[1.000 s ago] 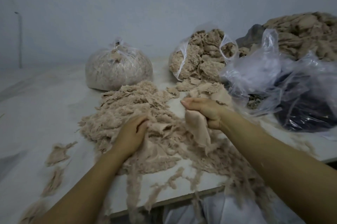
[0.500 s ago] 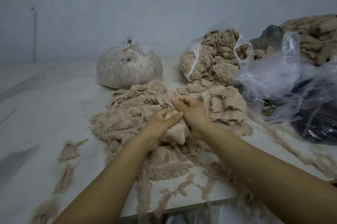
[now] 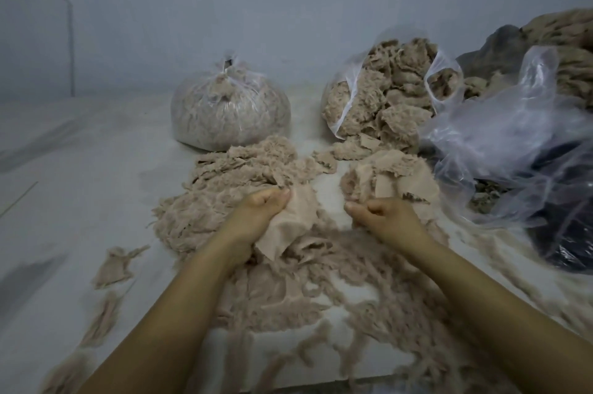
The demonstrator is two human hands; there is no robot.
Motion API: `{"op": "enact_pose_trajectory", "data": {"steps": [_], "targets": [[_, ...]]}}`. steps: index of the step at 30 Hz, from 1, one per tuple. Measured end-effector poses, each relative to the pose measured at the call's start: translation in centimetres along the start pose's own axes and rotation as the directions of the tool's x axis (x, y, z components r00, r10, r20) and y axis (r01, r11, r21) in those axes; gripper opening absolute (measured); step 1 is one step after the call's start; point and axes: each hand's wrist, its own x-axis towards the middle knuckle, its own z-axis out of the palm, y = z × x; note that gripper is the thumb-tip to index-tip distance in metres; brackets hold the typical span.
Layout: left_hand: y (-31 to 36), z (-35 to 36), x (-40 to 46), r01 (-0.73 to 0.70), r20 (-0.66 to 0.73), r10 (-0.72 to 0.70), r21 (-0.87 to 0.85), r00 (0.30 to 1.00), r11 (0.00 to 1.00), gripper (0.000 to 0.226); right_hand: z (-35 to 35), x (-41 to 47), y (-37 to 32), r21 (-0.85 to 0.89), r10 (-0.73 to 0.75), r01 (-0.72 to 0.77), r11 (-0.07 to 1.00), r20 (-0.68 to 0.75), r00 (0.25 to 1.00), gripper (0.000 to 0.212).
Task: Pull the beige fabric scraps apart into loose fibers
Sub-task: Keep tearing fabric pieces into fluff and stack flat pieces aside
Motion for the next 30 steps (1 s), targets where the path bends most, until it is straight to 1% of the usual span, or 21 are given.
{"op": "enact_pose_trajectory", "data": {"steps": [2,4,5,6,8,9,10,12,14,15,18,19,21,22,23,25,26,27,28,29,30], "targets": [[0.1,1.5,0.2,0.032,0.067,-0.026,-0.102,0.997,0.994,0.022,0.2,-0.7,-0.8,0.122,0.027,-0.048,0.991,0.166,0.986,0.068],[0.2,3.5,0.4,0.054,0.103,-0.033,-0.199,0.994,0.979,0.02,1.3,-0.9,-1.4,0.296,0.062,-0.145,0.944,0.271,0.961,0.067],[0.2,4.4,0.4,0.06,0.103,-0.035,-0.247,0.994,0.967,0.02,2.1,-1.0,-1.6,0.35,0.073,-0.166,0.922,0.263,0.962,0.062],[0.2,4.9,0.5,0.068,0.102,-0.04,-0.289,0.994,0.955,0.02,2.9,-1.2,-1.9,0.383,0.081,-0.158,0.91,0.208,0.975,0.053],[0.4,5.6,0.5,0.085,0.113,-0.048,-0.348,0.992,0.934,0.027,4.0,-1.3,-2.1,0.38,0.083,-0.086,0.921,0.025,0.996,0.034],[0.5,5.9,0.4,0.071,0.112,-0.038,-0.31,0.993,0.948,0.031,4.2,-1.4,-2.1,0.378,0.071,-0.052,0.924,-0.034,0.997,0.032],[0.4,6.2,0.4,0.041,0.095,-0.02,-0.227,0.995,0.973,0.03,4.3,-1.5,-2.2,0.38,0.051,-0.027,0.925,-0.054,0.997,0.034],[0.4,6.6,0.6,0.0,-0.003,0.0,-0.102,1.0,0.995,0.018,4.3,-1.6,-2.3,0.32,-0.003,0.02,0.947,-0.052,0.999,0.032],[0.4,6.7,0.9,-0.018,-0.109,0.003,-0.129,0.994,0.992,0.019,4.3,-1.7,-1.9,0.195,-0.036,0.049,0.98,-0.07,0.997,0.024],[0.4,6.6,1.0,-0.018,-0.135,-0.002,-0.145,0.991,0.989,0.021,4.3,-1.8,-1.6,0.151,-0.052,0.064,0.986,-0.079,0.995,0.025],[0.1,6.7,0.9,-0.002,-0.149,-0.021,-0.153,0.989,0.988,0.025,3.3,-2.0,-0.6,0.105,-0.102,0.11,0.988,-0.075,0.992,0.024],[0.0,6.5,0.9,0.007,-0.175,-0.038,-0.173,0.984,0.985,0.022,2.7,-2.1,0.0,0.075,-0.101,0.107,0.991,-0.077,0.992,0.024],[0.1,5.6,1.3,0.031,-0.293,-0.092,-0.205,0.952,0.978,0.019,1.2,-2.3,1.4,-0.009,-0.049,0.048,0.999,-0.069,0.996,0.026],[0.2,4.8,1.7,0.038,-0.327,-0.106,-0.207,0.939,0.978,0.021,0.4,-2.5,1.9,-0.05,-0.006,0.004,0.999,-0.041,0.999,0.028],[0.5,4.2,2.0,0.044,-0.319,-0.111,-0.21,0.941,0.977,0.025,-0.4,-2.8,2.1,-0.109,0.038,-0.037,0.993,0.006,0.999,0.035],[1.0,4.2,2.3,0.058,-0.225,-0.119,-0.26,0.967,0.964,0.024,-1.2,-3.0,1.5,-0.2,0.081,-0.061,0.978,0.095,0.992,0.063],[1.2,4.9,2.4,0.07,-0.176,-0.123,-0.281,0.977,0.957,0.022,-1.1,-2.8,0.9,-0.15,0.089,-0.069,0.986,0.131,0.987,0.072],[1.3,5.7,2.4,0.083,-0.136,-0.129,-0.304,0.982,0.949,0.021,-0.8,-2.7,0.0,-0.032,0.103,-0.099,0.995,0.173,0.979,0.073],[1.3,6.5,2.4,0.093,-0.104,-0.135,-0.338,0.985,0.937,0.02,-0.2,-2.5,-0.8,0.147,0.145,-0.182,0.972,0.227,0.963,0.069],[1.3,7.2,2.5,0.102,-0.077,-0.142,-0.387,0.987,0.917,0.019,0.4,-2.2,-1.4,0.351,0.187,-0.288,0.891,0.293,0.938,0.066],[1.1,7.6,2.7,0.106,-0.061,-0.146,-0.433,0.987,0.895,0.02,1.0,-1.9,-1.9,0.529,0.218,-0.383,0.757,0.349,0.912,0.062]]}}
